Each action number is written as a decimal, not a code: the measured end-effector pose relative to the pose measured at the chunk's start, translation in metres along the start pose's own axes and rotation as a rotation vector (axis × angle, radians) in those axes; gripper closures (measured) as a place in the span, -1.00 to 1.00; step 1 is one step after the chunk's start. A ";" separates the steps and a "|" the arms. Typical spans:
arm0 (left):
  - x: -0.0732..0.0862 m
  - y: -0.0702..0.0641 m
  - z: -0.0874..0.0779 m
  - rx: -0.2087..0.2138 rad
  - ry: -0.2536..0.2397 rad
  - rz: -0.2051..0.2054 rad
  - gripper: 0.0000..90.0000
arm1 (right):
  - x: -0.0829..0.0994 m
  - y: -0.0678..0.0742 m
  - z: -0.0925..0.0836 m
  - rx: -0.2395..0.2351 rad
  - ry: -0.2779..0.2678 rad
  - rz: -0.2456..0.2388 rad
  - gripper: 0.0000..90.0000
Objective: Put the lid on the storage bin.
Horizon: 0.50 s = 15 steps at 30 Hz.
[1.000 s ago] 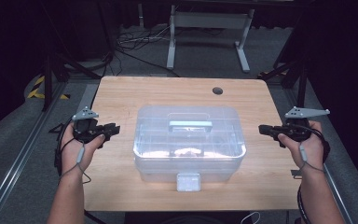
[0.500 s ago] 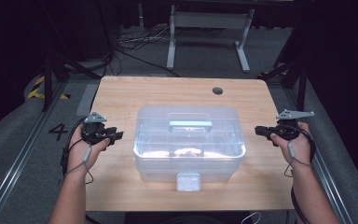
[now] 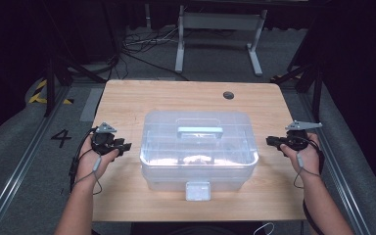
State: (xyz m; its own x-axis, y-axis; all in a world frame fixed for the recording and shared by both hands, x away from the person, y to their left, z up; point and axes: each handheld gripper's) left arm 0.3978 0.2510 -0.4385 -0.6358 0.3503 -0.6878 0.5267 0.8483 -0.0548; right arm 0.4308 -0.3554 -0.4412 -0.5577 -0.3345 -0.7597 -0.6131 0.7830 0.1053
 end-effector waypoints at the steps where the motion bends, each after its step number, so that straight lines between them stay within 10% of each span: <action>1: 0.002 0.000 0.001 0.000 -0.002 0.009 0.34 | 0.002 0.000 0.000 -0.003 -0.003 0.000 0.84; 15: 0.034 -0.004 0.007 -0.024 -0.016 0.062 0.30 | 0.029 -0.001 0.004 -0.027 -0.033 -0.037 0.82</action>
State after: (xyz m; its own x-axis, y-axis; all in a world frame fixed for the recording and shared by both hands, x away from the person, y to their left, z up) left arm 0.3777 0.2571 -0.4665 -0.5927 0.3963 -0.7012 0.5514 0.8342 0.0053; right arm 0.4170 -0.3637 -0.4656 -0.5160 -0.3454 -0.7839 -0.6484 0.7555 0.0939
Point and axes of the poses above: each handheld gripper's, and its own axes: z roughly forward along the jaws, x roughly out of its underside, y roughly to its left, and after that the axes turned 3 degrees about -x, right-handed
